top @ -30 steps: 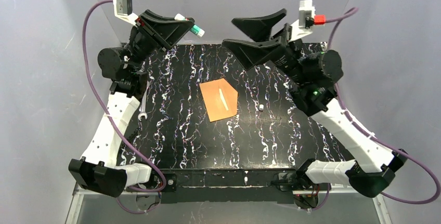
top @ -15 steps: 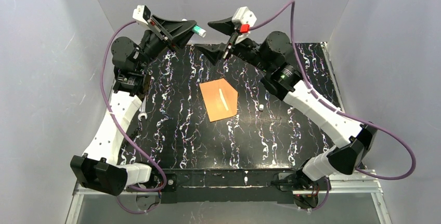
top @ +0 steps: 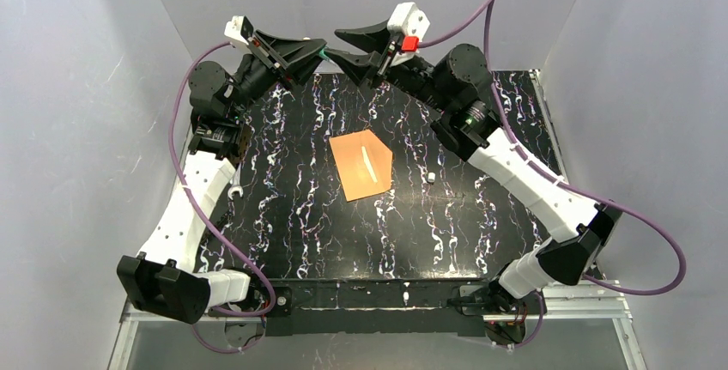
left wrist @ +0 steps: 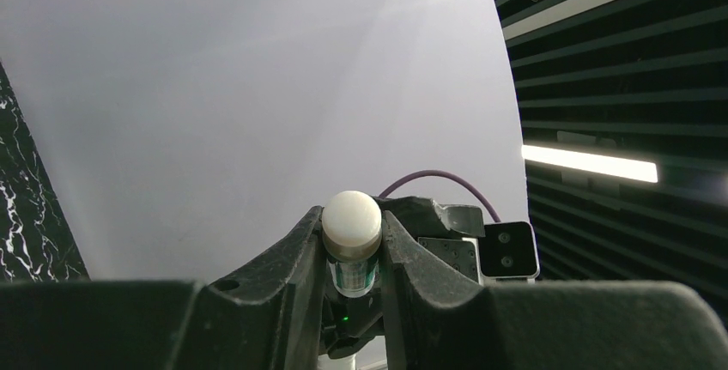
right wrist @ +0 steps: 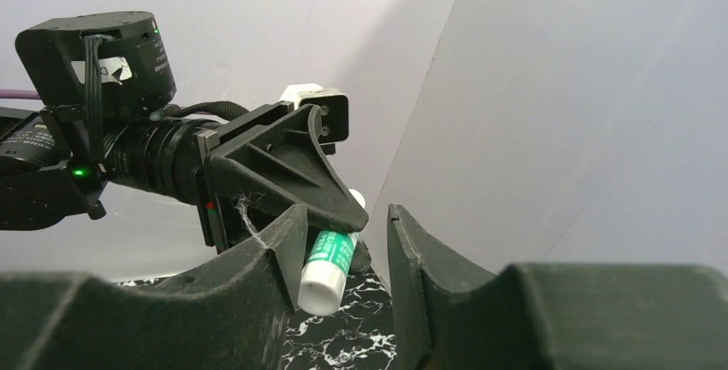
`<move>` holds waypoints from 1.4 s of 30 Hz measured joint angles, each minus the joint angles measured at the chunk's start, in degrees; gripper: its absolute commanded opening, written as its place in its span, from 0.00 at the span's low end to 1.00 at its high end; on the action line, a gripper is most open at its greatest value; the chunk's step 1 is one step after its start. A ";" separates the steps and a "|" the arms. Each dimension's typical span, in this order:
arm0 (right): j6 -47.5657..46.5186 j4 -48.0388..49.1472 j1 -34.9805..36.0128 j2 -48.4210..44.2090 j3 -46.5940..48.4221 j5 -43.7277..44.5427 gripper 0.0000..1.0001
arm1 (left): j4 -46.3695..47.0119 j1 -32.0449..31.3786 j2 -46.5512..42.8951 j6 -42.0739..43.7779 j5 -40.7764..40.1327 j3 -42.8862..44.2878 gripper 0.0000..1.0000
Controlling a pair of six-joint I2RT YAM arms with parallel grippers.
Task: Place the letter into the envelope and seal it
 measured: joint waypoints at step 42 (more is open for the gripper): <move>-2.99 -6.73 1.42 3.21 3.74 2.78 0.01 | -0.28 0.72 -0.28 1.11 -0.44 1.18 0.05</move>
